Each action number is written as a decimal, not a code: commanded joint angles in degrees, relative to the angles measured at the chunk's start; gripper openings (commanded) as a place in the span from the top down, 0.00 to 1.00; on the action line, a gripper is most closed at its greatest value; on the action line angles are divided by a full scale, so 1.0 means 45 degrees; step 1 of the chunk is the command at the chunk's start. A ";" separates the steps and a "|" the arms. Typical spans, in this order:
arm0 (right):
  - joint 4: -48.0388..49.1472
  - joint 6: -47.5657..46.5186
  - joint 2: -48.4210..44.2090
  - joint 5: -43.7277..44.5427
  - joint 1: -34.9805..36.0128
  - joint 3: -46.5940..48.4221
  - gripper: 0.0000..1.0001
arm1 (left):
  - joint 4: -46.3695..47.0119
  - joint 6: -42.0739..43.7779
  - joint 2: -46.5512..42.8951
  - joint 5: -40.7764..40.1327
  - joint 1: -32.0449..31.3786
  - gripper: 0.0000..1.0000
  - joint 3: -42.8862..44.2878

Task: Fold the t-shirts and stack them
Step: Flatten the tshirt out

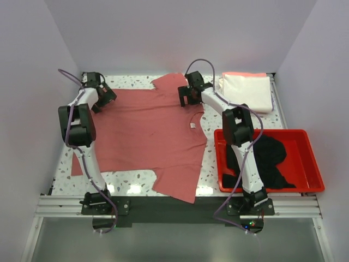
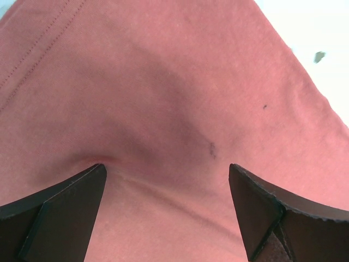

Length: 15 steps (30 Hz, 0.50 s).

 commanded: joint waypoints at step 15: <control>-0.0703 -0.0098 0.0960 -0.0432 -0.0945 0.1733 0.01 | -0.0585 0.0154 0.1680 0.1733 -0.0436 0.00 0.2364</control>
